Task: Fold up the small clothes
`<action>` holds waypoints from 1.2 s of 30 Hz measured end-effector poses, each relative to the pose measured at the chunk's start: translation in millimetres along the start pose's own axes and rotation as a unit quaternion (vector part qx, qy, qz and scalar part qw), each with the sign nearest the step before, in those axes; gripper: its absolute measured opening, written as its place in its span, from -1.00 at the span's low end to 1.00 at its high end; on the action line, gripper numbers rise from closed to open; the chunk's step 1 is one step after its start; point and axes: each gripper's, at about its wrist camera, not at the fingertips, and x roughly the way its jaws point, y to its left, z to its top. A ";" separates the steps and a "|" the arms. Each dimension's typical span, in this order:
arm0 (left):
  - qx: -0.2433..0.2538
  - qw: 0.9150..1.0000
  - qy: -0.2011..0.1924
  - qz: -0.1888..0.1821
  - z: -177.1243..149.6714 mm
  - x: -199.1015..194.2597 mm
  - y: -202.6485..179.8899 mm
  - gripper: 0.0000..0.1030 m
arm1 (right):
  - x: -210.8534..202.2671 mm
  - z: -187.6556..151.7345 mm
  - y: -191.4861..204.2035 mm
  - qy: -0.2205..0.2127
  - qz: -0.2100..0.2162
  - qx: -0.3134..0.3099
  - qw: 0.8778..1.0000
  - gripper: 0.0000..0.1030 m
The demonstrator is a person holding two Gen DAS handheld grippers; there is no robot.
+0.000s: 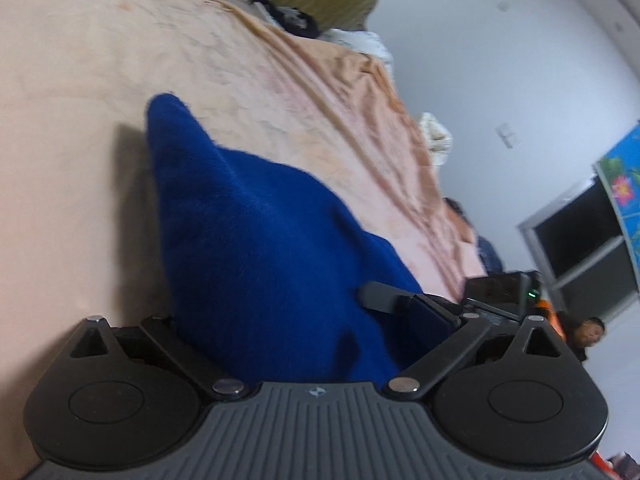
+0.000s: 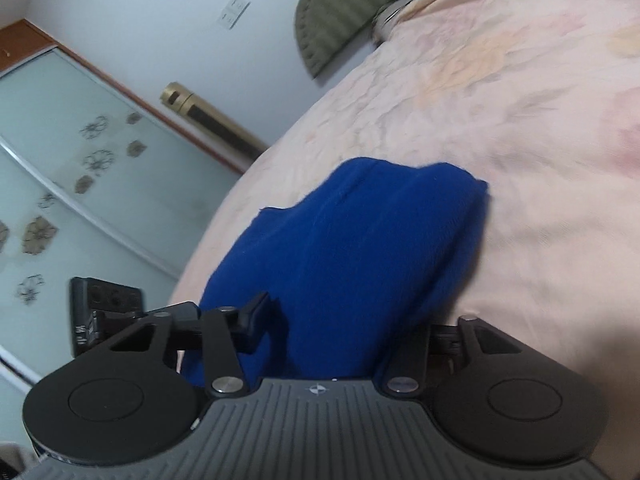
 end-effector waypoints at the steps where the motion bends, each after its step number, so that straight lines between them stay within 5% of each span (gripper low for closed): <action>1: 0.005 1.000 0.000 -0.006 0.6 3.2 -1.0 0.93 | 5.4 2.0 0.1 0.002 -0.002 -0.001 1.000 -0.16; 3: 0.018 1.000 -0.001 0.004 -0.3 7.5 -3.0 0.54 | 15.3 4.1 3.5 0.007 -0.024 -0.007 1.000 -0.38; 4: 0.027 0.999 0.003 0.024 -1.0 9.7 -3.3 -0.07 | 15.7 3.5 6.2 0.005 -0.029 -0.010 1.000 -0.42; 5: 0.028 0.999 0.007 0.046 -1.3 10.6 -1.0 -0.34 | 14.7 1.7 9.7 0.002 -0.035 -0.013 0.999 -0.44; 8: 0.006 0.999 -0.007 0.034 -2.7 -0.4 5.7 -0.48 | 12.2 -5.0 19.9 -0.012 -0.048 -0.007 0.999 -0.48; 14: 0.118 0.989 -0.051 0.074 -6.6 -37.2 -38.5 -0.50 | 6.3 -7.0 67.4 -0.044 -0.025 -0.043 0.998 -0.49; 18: 0.154 0.980 -0.086 0.089 19.3 -56.3 -46.0 -0.42 | 12.5 13.5 86.0 -0.070 -0.007 -0.074 0.995 -0.50; 19: 0.159 0.978 -0.088 0.105 26.8 -54.3 -43.1 -0.29 | 17.5 20.2 85.3 -0.083 -0.018 -0.078 0.993 -0.47; 21: 0.162 0.968 -0.081 0.176 46.0 -41.0 -28.4 0.02 | 33.9 32.5 76.0 -0.105 -0.069 -0.079 0.989 -0.08; 22: 0.148 0.961 -0.080 0.219 52.5 -37.3 -20.6 0.05 | 40.7 37.9 67.7 -0.105 -0.109 -0.066 0.986 0.29; 24: 0.111 0.954 -0.075 0.268 57.2 -43.0 -6.4 0.05 | 43.2 43.1 51.8 -0.088 -0.171 -0.025 0.981 0.27; 27: 0.077 0.972 -0.081 0.205 41.4 -71.2 8.3 0.19 | 16.8 27.5 45.2 -0.084 -0.139 -0.021 0.987 0.28; 31: 0.016 0.989 -0.051 0.137 5.4 -91.4 19.1 0.30 | -5.3 -2.7 38.3 -0.027 -0.104 0.012 0.994 0.28; 34: -0.008 0.993 -0.031 0.115 -19.3 -92.5 21.3 0.30 | -8.0 -26.6 36.9 -0.004 -0.066 0.020 0.998 0.33; 36: 0.009 0.991 -0.045 0.124 -31.3 -90.3 12.4 0.28 | -6.6 -35.8 44.0 -0.020 -0.083 0.012 0.996 0.08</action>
